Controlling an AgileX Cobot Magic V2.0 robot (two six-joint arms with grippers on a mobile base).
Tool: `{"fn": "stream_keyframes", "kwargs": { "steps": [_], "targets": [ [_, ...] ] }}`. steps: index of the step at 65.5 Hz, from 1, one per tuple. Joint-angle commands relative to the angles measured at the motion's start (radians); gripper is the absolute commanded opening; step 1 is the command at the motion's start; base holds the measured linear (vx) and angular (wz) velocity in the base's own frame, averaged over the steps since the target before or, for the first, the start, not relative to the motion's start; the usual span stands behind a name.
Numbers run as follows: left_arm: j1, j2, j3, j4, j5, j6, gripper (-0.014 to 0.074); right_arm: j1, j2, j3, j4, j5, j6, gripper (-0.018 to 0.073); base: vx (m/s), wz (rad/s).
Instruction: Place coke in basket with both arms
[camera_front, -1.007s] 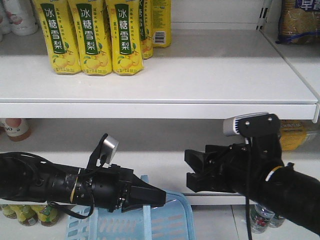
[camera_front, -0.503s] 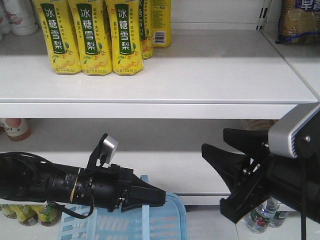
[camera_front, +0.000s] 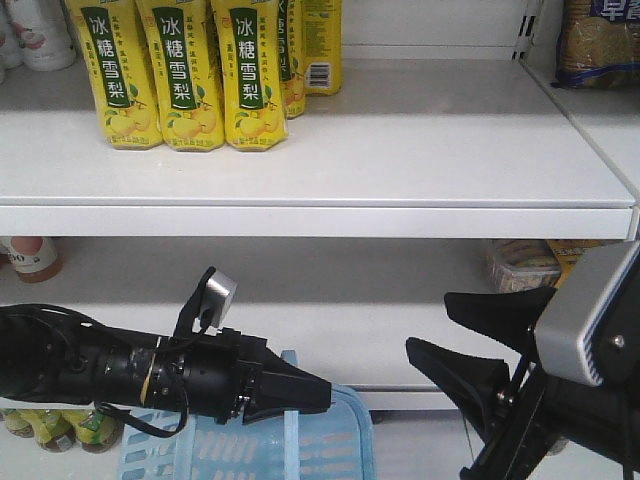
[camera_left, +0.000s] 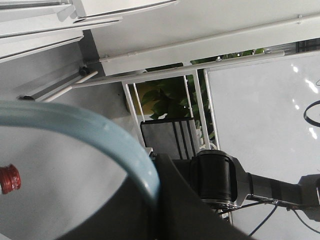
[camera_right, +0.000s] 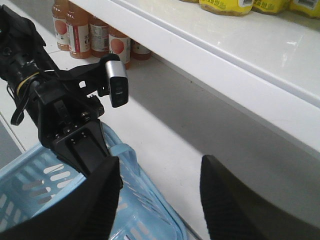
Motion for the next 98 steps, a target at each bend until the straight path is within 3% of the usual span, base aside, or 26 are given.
{"fn": "stream_keyframes", "kwargs": {
  "steps": [1,37,54,75,91,98],
  "targets": [
    [-0.003,-0.043,-0.025,-0.088,-0.255,0.002,-0.0006,-0.006,-0.009,-0.026,-0.001,-0.019,-0.011,0.0368,0.0,0.0],
    [-0.003,-0.043,-0.025,-0.088,-0.255,0.002,-0.0006,-0.006,-0.009,-0.017,-0.008,-0.038,0.006,0.0355,0.0,0.0],
    [-0.003,-0.043,-0.025,-0.088,-0.255,0.002,-0.0006,-0.006,-0.009,0.176,0.021,-0.244,0.013,0.0327,0.0,0.0],
    [-0.003,-0.043,-0.025,-0.088,-0.255,0.002,-0.0006,-0.006,-0.009,0.375,0.139,-0.535,0.004,0.0327,0.0,0.0],
    [-0.003,-0.043,-0.025,-0.088,-0.255,0.002,-0.0006,-0.006,-0.009,0.413,0.191,-0.559,0.004,0.0321,0.0,0.0],
    [-0.003,-0.043,-0.025,-0.088,-0.255,0.002,-0.0006,-0.006,-0.009,0.413,0.191,-0.558,0.004,0.0265,0.0,0.0]
  ]
}}
